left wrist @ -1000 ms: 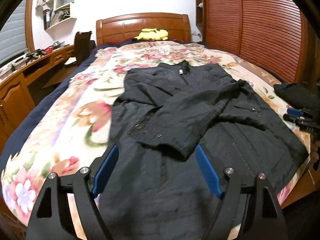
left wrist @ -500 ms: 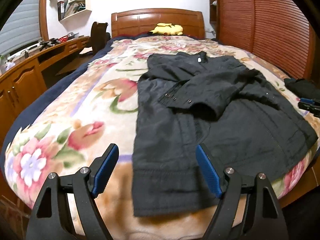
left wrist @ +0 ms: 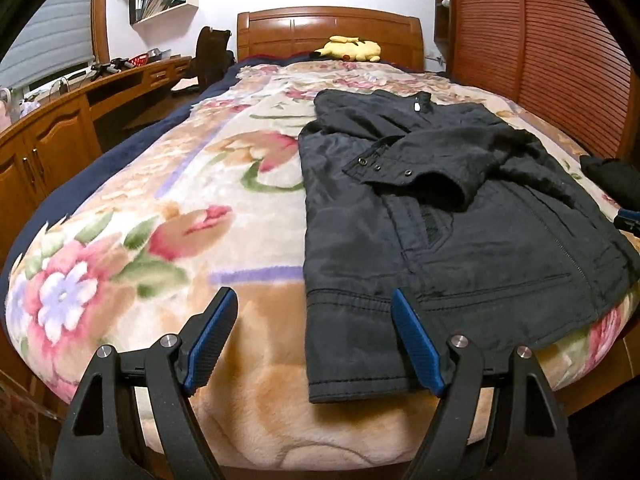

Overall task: Fold large clothes
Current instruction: 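Grasp the black jacket hem with the right tool while the left tool grasps it too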

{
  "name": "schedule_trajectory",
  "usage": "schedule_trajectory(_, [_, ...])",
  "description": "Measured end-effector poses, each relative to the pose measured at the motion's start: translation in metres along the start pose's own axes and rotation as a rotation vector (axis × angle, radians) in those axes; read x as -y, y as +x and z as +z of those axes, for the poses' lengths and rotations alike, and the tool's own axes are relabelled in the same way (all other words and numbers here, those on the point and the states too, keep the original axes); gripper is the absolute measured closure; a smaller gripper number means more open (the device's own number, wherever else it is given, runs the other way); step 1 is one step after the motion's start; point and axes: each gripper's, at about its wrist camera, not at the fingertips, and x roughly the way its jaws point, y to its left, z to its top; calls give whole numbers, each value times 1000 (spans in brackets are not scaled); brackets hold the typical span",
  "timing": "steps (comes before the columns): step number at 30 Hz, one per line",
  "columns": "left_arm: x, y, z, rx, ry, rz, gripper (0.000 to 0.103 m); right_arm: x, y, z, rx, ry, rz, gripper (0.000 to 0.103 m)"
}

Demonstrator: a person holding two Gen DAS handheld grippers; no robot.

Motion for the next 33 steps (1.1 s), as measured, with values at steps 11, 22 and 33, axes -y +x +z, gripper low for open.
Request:
schedule_trajectory(11, [-2, -6, -8, 5, 5, -72, 54, 4, -26, -6, -46, -48, -21, 42])
schedule_trajectory(22, [-5, -9, -12, 1, -14, -86, 55, 5, -13, -25, -114, -38, 15, 42])
schedule_trajectory(33, [-7, -8, -13, -1, -23, -87, 55, 3, -13, -36, -88, -34, 8, 44])
